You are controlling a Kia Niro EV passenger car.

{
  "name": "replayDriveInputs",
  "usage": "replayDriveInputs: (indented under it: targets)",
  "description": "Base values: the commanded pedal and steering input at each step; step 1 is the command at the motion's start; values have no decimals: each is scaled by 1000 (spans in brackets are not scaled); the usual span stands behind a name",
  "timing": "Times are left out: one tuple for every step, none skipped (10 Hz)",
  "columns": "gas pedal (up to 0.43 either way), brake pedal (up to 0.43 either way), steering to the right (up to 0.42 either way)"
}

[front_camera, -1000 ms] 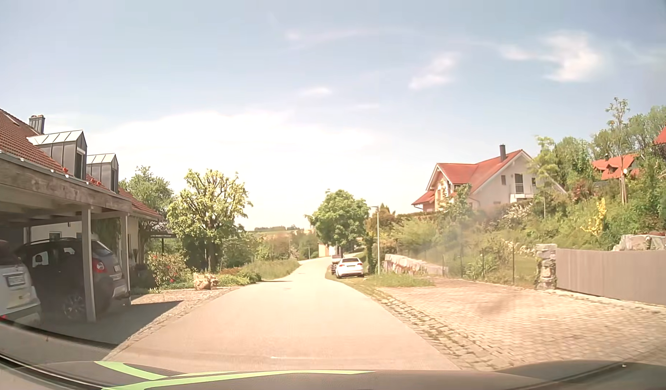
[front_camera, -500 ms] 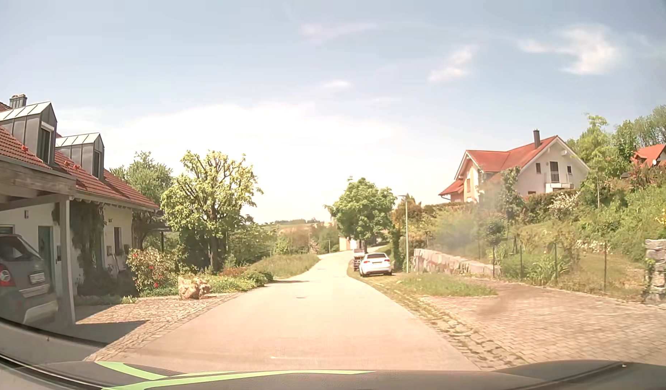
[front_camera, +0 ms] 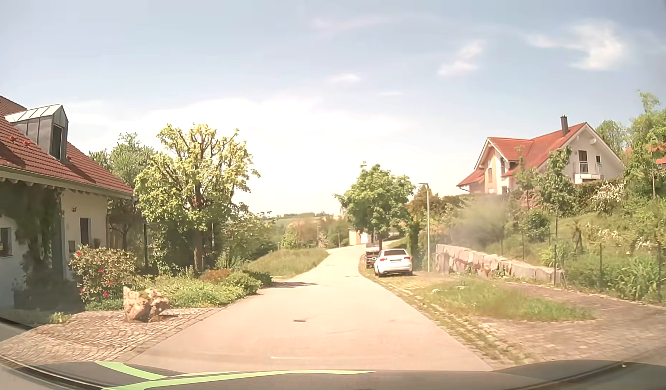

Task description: Follow the waypoints while adhering to traffic rules and regulations

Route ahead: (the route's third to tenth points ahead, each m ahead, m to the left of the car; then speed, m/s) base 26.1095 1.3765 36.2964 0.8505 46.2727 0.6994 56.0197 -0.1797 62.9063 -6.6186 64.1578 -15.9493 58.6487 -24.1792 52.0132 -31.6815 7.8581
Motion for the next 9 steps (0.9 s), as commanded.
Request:
replayDriveInputs:
  targets:
    - [67,0,-19]
    - [59,0,-19]
    - [28,0,-17]
    - [0,0,-14]
    - [0,0,-13]
    - [0,0,-9]
    - [0,0,-5]
    - [0,0,-2]
    - [0,0,0]
